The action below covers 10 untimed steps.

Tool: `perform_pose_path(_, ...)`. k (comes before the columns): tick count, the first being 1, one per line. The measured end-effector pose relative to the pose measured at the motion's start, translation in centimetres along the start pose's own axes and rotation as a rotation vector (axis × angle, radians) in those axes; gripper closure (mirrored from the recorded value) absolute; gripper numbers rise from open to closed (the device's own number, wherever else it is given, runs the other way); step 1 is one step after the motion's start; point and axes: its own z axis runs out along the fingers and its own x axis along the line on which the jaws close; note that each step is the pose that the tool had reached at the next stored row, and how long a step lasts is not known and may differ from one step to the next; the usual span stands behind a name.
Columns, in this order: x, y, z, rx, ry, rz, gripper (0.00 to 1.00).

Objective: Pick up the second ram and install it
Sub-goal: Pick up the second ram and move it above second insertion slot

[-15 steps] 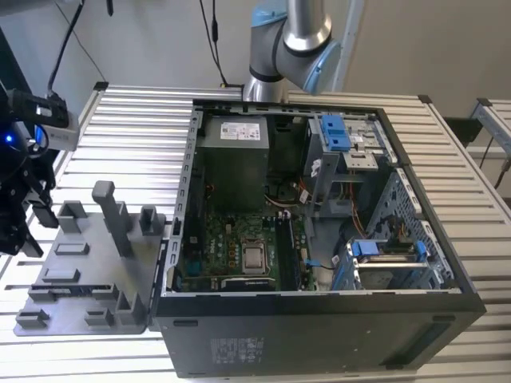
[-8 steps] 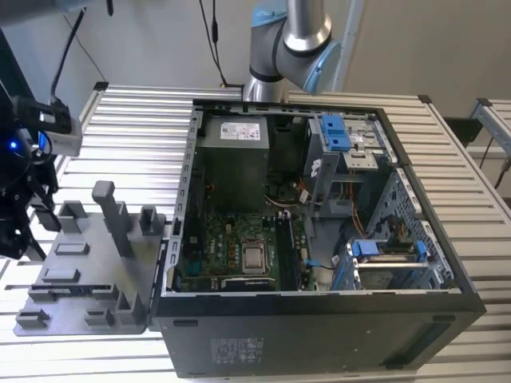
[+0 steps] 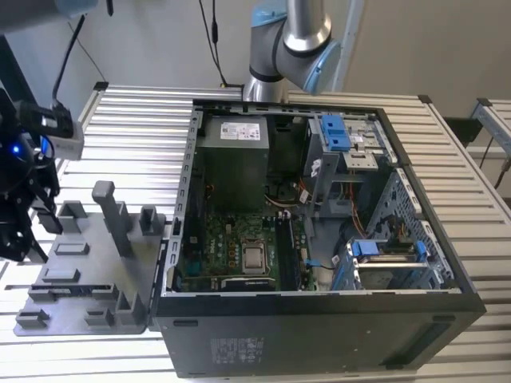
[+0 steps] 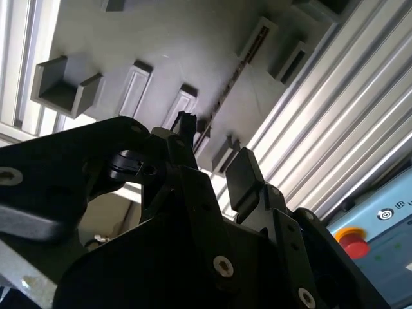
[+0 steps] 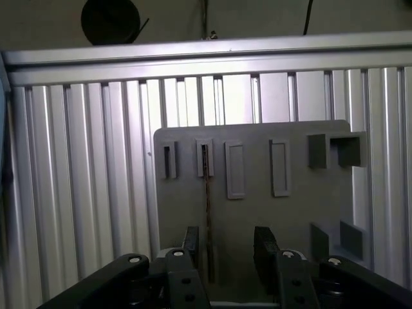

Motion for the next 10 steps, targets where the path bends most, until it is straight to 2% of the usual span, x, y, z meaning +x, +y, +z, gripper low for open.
perform_pose_path(10, 0.02, -0.03, 0.68, 0.0001, -0.0001, 0.001, 0.52)
